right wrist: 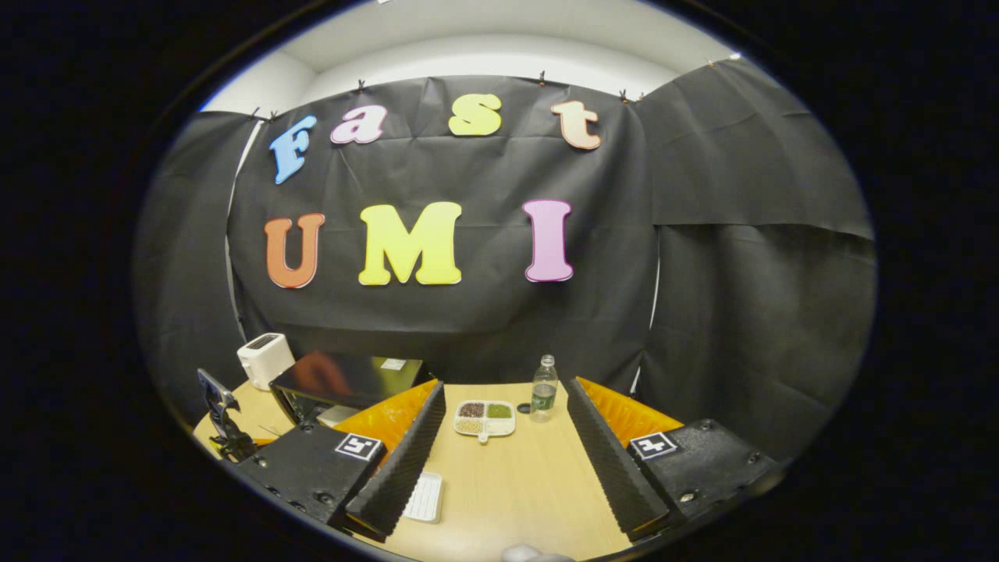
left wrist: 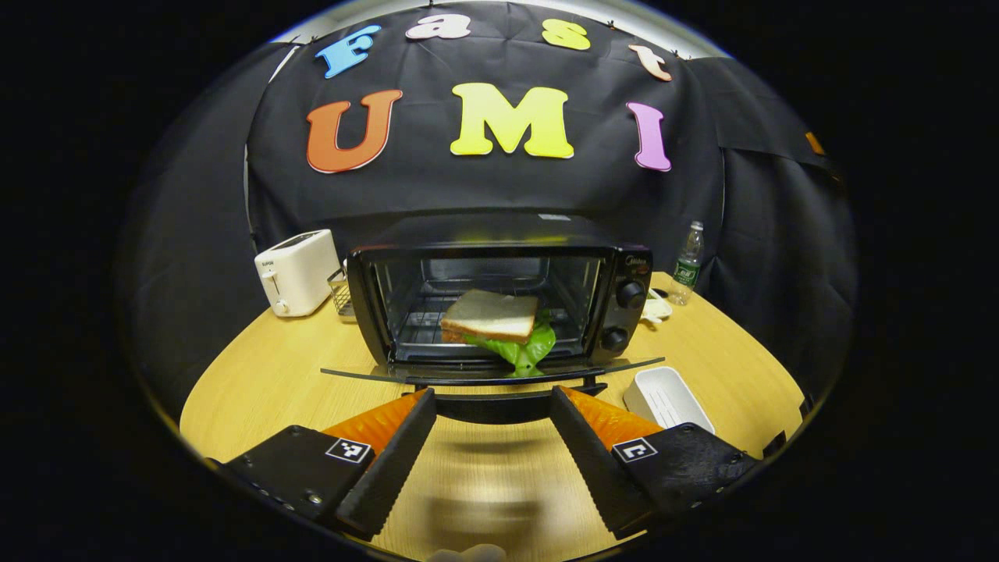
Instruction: Open the electric oven with the left hand, put the food in, and close the electric oven.
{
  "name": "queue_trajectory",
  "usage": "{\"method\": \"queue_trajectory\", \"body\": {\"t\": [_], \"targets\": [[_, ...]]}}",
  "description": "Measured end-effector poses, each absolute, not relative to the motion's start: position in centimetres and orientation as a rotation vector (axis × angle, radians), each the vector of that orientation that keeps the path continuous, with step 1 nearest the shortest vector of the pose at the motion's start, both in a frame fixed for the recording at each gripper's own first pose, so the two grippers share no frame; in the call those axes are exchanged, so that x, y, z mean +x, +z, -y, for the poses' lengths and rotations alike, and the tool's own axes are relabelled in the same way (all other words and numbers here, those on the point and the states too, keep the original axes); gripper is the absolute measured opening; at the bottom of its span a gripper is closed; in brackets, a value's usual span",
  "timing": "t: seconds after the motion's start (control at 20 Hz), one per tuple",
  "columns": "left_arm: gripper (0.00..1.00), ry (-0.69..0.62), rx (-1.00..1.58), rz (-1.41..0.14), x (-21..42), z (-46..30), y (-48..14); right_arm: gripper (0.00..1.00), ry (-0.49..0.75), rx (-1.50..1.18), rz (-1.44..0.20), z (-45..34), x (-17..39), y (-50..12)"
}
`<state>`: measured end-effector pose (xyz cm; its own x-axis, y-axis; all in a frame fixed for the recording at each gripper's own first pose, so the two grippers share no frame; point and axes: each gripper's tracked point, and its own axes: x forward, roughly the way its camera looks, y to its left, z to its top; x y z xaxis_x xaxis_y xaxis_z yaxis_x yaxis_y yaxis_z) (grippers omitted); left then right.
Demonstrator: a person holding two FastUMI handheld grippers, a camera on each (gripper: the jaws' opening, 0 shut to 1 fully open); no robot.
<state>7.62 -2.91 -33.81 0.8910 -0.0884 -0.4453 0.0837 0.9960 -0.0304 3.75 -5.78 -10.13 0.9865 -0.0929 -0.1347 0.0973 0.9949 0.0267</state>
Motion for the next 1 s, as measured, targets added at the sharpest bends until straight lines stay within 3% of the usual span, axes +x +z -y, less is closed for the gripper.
{"method": "queue_trajectory", "body": {"t": [0.5, 1.0], "targets": [[1.0, -0.069, -0.002, -0.356, 14.7, 2.8, -29.1, 0.96, -0.122, 0.052, -0.126, 6.7, 4.1, -9.8], [1.0, -0.078, 0.023, -0.346, 18.6, 2.9, -28.4, 0.96, -0.131, 0.074, -0.141, 7.3, 4.0, -10.4]]}}
